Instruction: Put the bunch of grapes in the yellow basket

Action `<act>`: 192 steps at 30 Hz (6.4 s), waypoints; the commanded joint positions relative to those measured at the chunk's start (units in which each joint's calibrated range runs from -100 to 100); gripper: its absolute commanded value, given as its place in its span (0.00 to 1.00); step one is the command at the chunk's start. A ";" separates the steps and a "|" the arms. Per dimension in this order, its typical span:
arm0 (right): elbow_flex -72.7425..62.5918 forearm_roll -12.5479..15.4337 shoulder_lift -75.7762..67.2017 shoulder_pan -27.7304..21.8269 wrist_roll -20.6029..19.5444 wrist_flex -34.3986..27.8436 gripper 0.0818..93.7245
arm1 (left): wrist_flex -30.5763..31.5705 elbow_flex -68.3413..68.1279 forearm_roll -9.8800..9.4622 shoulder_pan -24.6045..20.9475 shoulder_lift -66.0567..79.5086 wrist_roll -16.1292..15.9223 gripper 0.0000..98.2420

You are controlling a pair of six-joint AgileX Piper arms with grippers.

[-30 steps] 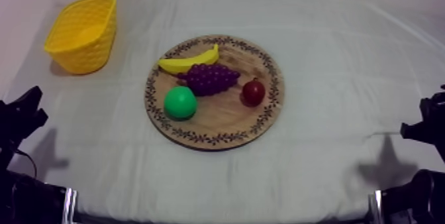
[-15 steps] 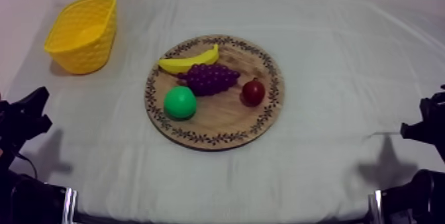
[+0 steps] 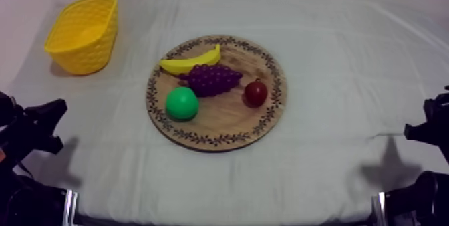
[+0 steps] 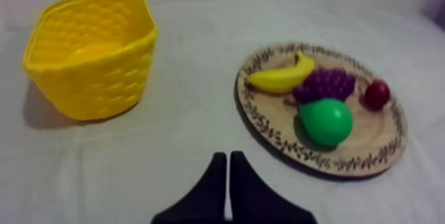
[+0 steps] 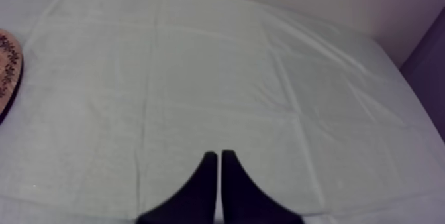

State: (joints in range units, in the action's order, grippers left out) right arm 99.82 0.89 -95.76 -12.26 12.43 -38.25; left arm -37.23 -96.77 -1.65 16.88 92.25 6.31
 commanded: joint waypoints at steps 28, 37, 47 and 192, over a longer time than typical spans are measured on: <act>-0.05 0.01 0.01 0.01 0.00 0.02 0.00 | -23.97 56.56 7.80 1.24 -60.34 -33.29 0.00; -0.05 0.01 0.01 0.01 0.00 0.02 0.00 | -25.20 69.28 4.27 6.50 -77.74 -30.88 0.00; -0.05 0.01 0.01 0.01 0.00 0.02 0.00 | -25.84 78.80 1.92 12.26 -92.07 -29.18 0.03; -0.05 0.01 0.01 0.01 0.00 0.02 0.00 | -45.78 117.21 -2.64 -6.19 -118.22 -17.28 0.32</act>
State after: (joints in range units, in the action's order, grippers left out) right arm 99.82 0.89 -95.76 -12.26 12.45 -38.25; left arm -83.02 20.19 -4.26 14.26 -25.64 -11.03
